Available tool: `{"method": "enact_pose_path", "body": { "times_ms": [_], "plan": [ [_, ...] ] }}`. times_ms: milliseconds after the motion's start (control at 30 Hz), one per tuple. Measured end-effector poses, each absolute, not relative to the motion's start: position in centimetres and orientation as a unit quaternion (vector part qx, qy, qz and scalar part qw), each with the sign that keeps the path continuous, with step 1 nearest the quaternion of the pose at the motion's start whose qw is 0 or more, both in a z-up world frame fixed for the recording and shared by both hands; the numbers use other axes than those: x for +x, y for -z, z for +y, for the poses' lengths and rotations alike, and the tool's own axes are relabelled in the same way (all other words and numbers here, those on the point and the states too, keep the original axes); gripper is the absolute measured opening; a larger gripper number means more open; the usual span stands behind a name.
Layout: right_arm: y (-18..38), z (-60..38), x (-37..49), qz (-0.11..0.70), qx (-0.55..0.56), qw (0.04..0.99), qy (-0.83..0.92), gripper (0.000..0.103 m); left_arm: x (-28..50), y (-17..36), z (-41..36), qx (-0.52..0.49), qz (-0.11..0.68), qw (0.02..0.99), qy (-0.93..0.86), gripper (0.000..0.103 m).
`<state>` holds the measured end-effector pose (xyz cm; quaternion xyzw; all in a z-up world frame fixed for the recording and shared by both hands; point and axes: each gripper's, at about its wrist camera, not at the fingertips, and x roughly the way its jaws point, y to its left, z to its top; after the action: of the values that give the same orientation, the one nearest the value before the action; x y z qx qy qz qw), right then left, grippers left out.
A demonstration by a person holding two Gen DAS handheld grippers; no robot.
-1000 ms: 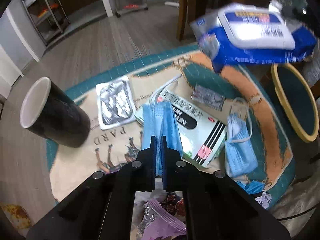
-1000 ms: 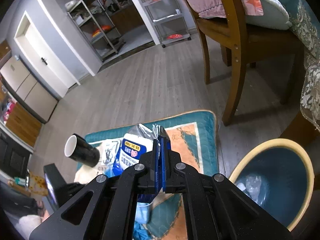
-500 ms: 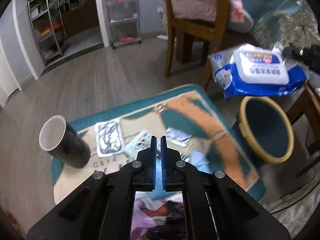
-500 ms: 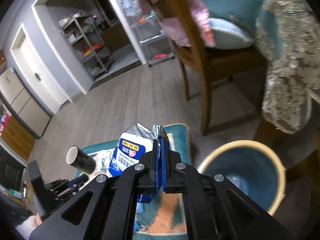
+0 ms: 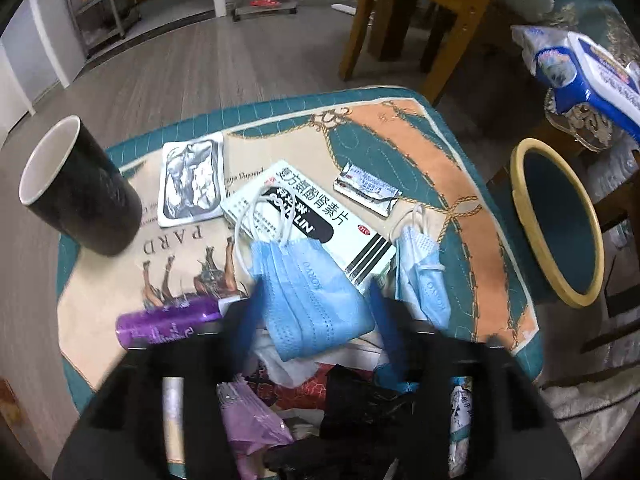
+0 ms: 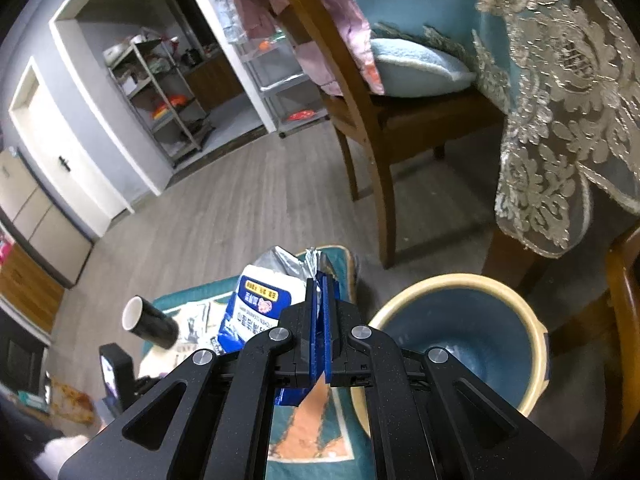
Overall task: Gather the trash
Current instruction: 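Grasp the blue face mask with the left tool while the right tool carries the wipes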
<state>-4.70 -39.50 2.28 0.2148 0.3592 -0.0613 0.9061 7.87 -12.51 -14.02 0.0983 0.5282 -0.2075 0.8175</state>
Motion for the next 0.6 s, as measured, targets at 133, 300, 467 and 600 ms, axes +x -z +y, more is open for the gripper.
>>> {"method": "enact_pose_path", "body": {
  "times_ms": [133,300,467,600],
  "plan": [
    [-1.7,-39.9,-4.3,0.364,0.22,0.903,0.063,0.004,7.9,15.6,-13.2,0.121,0.546,0.806,0.196,0.064],
    [-1.4,-40.2,-4.1,0.361,0.225,0.903,0.06,0.004,8.0,16.8,-13.2,0.126,0.558,0.797,0.194,0.047],
    [-0.8,-40.8,-3.9,0.362,0.23,0.901,0.067,0.004,7.9,15.3,-13.4,0.13,0.537,0.809,0.203,0.019],
    [-1.5,-41.7,-4.7,0.349,0.241,0.903,0.072,0.004,8.1,12.0,-14.1,0.113,0.497,0.835,0.209,0.018]
  ]
}}
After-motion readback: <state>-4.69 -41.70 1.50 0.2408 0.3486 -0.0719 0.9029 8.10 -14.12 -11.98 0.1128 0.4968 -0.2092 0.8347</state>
